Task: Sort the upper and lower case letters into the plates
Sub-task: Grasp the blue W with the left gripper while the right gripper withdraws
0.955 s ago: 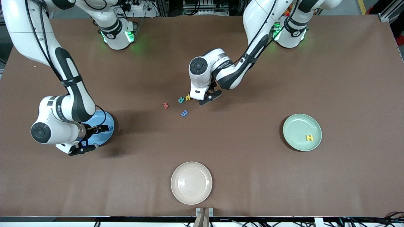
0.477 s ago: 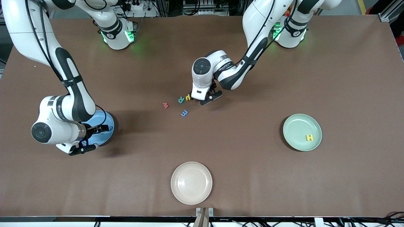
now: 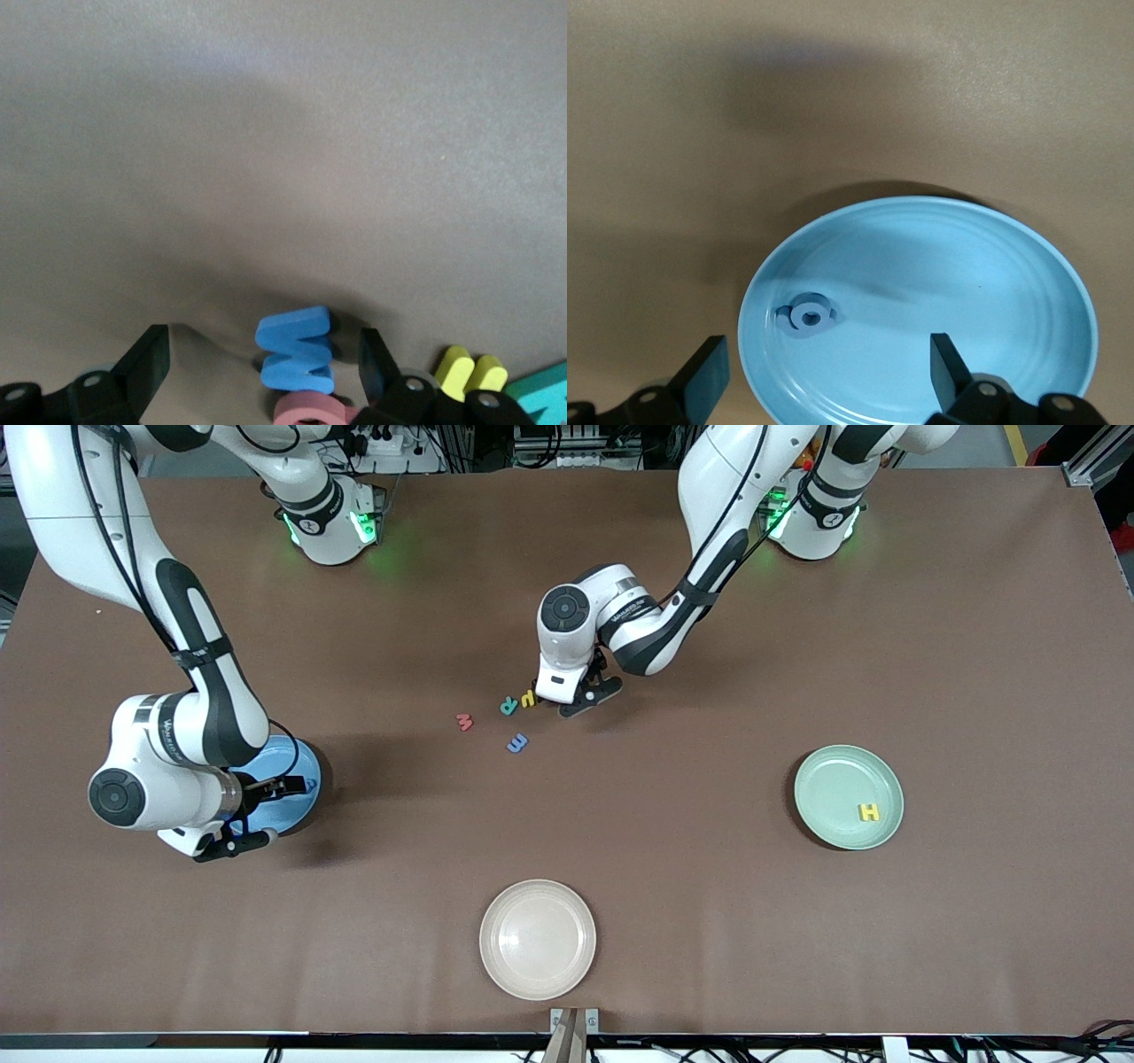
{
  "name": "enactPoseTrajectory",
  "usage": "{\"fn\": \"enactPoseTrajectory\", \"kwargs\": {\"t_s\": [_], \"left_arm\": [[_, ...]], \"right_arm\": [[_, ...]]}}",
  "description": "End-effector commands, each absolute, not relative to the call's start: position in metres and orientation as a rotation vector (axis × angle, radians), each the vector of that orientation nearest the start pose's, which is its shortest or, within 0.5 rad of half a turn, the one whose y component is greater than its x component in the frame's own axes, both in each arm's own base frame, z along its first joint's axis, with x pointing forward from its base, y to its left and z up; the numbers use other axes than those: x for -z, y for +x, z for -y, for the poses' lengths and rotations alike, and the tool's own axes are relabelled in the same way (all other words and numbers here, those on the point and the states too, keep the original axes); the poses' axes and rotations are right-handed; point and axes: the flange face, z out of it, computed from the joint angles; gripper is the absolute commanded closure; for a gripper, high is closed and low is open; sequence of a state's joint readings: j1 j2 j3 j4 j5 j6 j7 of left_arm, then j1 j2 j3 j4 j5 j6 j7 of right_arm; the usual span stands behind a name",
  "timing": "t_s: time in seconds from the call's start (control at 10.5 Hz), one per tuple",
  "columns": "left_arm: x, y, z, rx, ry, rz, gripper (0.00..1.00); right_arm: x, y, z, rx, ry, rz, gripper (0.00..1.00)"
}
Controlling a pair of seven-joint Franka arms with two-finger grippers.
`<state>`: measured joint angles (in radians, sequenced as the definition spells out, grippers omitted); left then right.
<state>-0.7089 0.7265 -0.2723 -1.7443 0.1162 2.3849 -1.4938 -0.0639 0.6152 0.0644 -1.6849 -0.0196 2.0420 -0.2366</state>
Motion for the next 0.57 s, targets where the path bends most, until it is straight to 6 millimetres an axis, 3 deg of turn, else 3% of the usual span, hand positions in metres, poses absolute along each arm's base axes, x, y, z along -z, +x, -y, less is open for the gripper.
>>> {"fn": "enactPoseTrajectory", "kwargs": {"t_s": [0.0,0.1,0.48], "left_arm": [[-0.1647,0.3697,0.5433,-0.191,-3.031,0.774,0.15],[-0.1647,0.3697,0.5433,-0.191,-3.032,0.772,0.22],[-0.1662,0.3753,0.5405,-0.183,-3.048,0.726,0.83]], "right_arm": [[-0.2217,0.6490,0.0056,-0.381,-3.037,0.388,0.00],[-0.2217,0.6490,0.0046,-0.381,-3.036,0.390,0.00],[-0.2217,0.6490,0.0026,-0.381,-3.036,0.395,0.00]]}}
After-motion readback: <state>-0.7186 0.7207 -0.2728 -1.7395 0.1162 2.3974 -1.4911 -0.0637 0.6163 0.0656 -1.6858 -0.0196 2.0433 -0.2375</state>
